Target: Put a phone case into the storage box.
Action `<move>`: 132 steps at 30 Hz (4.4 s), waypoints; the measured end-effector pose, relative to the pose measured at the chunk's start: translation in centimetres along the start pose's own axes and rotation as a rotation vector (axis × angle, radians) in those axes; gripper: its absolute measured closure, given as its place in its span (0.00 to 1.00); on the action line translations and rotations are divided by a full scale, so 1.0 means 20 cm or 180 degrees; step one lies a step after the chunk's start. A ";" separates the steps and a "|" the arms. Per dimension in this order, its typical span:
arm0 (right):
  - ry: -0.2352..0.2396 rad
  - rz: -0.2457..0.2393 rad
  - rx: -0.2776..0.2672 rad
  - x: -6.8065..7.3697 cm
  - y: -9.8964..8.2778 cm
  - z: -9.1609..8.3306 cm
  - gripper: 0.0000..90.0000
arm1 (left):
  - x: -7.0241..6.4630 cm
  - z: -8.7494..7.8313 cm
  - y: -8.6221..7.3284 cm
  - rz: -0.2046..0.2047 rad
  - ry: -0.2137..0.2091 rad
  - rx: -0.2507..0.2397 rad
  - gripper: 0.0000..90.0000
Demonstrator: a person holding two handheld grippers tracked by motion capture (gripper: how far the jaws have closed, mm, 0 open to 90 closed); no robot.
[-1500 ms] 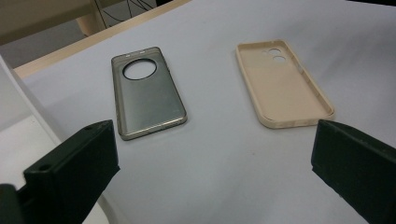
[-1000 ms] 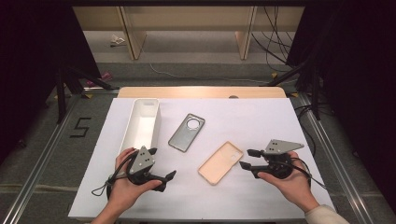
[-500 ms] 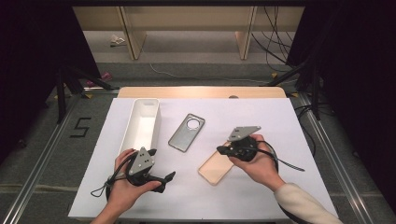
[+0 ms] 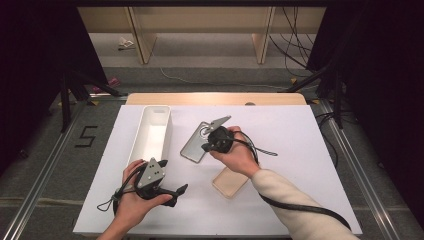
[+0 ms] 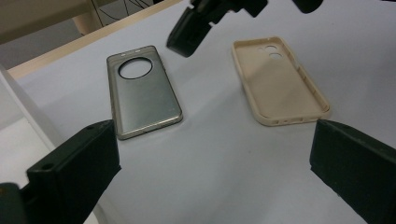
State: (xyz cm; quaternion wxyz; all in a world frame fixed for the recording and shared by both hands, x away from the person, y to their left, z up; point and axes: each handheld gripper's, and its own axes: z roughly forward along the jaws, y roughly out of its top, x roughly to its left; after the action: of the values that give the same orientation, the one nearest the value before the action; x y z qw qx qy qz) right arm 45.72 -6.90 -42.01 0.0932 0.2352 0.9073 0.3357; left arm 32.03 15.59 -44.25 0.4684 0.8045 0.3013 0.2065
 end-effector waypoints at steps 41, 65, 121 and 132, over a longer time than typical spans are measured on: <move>-0.0017 -0.0001 0.0852 -0.01 0.00 0.30 1.00 | -0.01 0.00 -0.01 0.0006 -0.0016 0.0012 0.01; -0.0053 0.0031 0.0903 -0.06 -0.04 0.26 1.00 | -0.01 0.00 -0.01 0.0012 -0.0012 0.0021 0.01; -0.0067 -0.1580 0.1607 0.07 0.10 0.30 0.52 | -0.01 0.00 -0.01 0.0043 -0.0031 0.0037 0.01; -0.0105 -0.1685 0.1733 0.08 0.11 0.34 0.59 | -0.01 0.00 -0.01 0.0044 -0.0035 0.0041 0.01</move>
State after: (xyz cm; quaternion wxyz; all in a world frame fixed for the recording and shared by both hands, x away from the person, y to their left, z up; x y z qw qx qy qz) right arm 47.39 -0.84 -45.73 0.1254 0.0142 0.9911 0.0429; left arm 31.78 15.47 -44.45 0.4633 0.8107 0.2944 0.2034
